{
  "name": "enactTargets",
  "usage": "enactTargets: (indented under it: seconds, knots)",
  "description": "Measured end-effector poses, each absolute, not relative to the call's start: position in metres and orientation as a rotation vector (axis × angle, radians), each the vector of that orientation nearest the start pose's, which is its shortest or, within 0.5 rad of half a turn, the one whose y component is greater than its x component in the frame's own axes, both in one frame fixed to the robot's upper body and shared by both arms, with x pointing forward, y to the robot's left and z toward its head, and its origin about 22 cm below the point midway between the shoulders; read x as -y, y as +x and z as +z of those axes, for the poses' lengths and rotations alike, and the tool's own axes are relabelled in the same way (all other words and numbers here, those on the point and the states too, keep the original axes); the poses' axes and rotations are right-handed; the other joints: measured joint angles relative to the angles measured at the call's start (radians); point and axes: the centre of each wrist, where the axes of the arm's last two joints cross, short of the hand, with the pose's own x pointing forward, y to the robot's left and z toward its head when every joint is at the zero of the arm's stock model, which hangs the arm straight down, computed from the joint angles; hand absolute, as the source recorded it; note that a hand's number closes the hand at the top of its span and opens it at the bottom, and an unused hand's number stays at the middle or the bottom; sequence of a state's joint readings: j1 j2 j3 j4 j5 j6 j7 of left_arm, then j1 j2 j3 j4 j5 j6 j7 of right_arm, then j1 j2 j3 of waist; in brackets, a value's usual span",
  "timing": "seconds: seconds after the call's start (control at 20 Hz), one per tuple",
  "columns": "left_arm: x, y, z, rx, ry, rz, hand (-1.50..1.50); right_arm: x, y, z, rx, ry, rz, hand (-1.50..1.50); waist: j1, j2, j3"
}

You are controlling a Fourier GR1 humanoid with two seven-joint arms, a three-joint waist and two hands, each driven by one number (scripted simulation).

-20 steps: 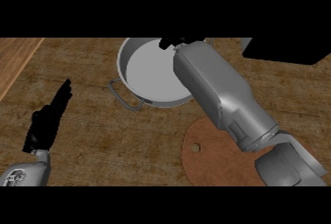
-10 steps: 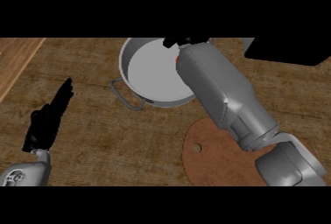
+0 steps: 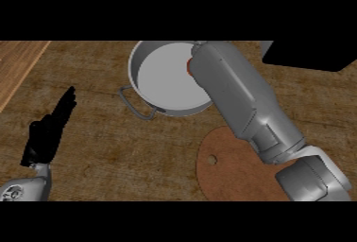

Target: Pick the tomato from the cutting board and place it in the pot

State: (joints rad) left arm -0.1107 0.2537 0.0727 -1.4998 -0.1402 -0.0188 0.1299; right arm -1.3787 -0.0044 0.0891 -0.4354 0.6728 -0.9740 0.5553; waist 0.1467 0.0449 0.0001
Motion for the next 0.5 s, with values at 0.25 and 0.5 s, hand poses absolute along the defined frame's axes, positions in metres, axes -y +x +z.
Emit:
enactTargets:
  seconds: [0.25,0.5]
  knots:
    - [-0.296,0.267,0.027,1.445,0.347,-0.25,0.0,0.03,0.444,0.187,1.734,-0.881,-0.1,-1.5,-0.012,-0.01,0.0]
    - [-0.31,0.26,0.022,1.421,0.375,-0.22,0.0,0.03,0.433,0.171,1.767,-0.774,-0.125,-1.5,-0.047,-0.024,0.0]
